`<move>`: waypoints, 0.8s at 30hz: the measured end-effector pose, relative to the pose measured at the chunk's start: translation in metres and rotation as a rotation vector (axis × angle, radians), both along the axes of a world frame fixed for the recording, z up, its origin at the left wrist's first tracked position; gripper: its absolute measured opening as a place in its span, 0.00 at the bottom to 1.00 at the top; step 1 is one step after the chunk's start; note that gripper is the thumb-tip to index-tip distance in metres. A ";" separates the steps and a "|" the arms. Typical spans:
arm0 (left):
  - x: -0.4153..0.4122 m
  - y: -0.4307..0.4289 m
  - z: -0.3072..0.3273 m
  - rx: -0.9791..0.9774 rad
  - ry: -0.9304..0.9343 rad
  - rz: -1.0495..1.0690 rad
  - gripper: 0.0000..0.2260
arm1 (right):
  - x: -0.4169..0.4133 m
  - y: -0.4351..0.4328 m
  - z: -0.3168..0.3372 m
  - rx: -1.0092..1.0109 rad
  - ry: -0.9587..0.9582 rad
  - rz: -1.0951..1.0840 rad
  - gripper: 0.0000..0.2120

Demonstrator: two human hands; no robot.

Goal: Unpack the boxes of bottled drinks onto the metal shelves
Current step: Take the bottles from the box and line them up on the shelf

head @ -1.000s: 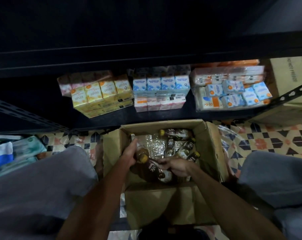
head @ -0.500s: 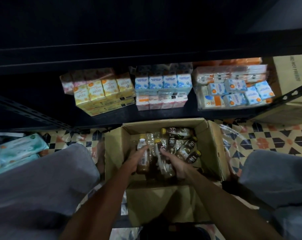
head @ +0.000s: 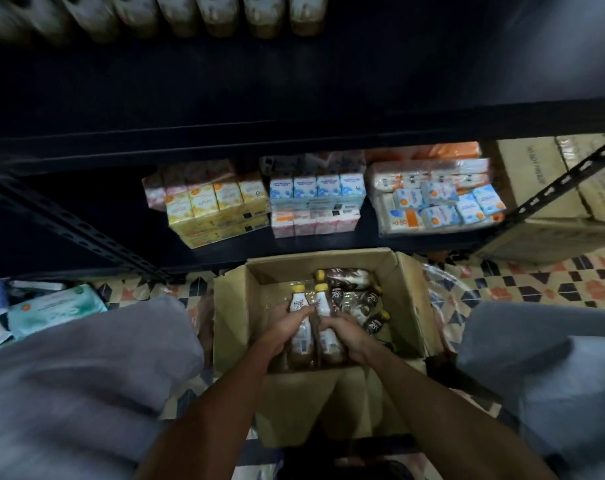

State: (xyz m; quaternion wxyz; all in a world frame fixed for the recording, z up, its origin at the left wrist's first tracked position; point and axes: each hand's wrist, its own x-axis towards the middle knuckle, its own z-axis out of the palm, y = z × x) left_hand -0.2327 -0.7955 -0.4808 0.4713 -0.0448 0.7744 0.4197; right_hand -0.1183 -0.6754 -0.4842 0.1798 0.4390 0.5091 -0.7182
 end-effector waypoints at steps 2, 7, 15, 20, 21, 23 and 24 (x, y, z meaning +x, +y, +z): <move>0.005 0.001 0.016 0.040 0.010 0.001 0.14 | 0.003 0.001 0.014 0.030 0.046 0.028 0.22; 0.011 0.014 0.067 0.122 0.088 -0.041 0.09 | 0.009 0.009 0.066 0.139 0.084 -0.031 0.14; 0.002 0.029 0.159 0.255 0.290 -0.121 0.11 | 0.008 0.035 0.148 0.264 0.226 -0.036 0.15; -0.015 0.039 0.218 0.395 0.415 -0.131 0.14 | -0.007 0.054 0.203 0.377 0.413 0.013 0.22; -0.018 0.041 0.231 0.431 0.433 -0.121 0.15 | -0.009 0.058 0.216 0.411 0.440 0.033 0.23; -0.022 0.044 0.259 0.514 0.458 -0.112 0.15 | -0.014 0.064 0.246 0.472 0.507 0.063 0.22; -0.025 0.046 0.273 0.558 0.468 -0.117 0.14 | -0.017 0.068 0.260 0.498 0.545 0.062 0.22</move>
